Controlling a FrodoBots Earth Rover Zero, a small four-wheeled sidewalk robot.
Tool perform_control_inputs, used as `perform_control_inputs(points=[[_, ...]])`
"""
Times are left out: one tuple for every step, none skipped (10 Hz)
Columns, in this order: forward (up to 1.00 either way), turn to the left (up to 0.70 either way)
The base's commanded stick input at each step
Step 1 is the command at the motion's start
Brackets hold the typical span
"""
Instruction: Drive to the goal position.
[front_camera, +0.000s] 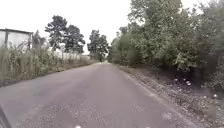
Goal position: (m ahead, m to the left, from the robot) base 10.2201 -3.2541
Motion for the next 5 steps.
perform_control_inputs(points=[[0.07, 0.0], [0.07, 0.0], [0.07, 0.0], [0.07, 0.0], [0.07, 0.0]])
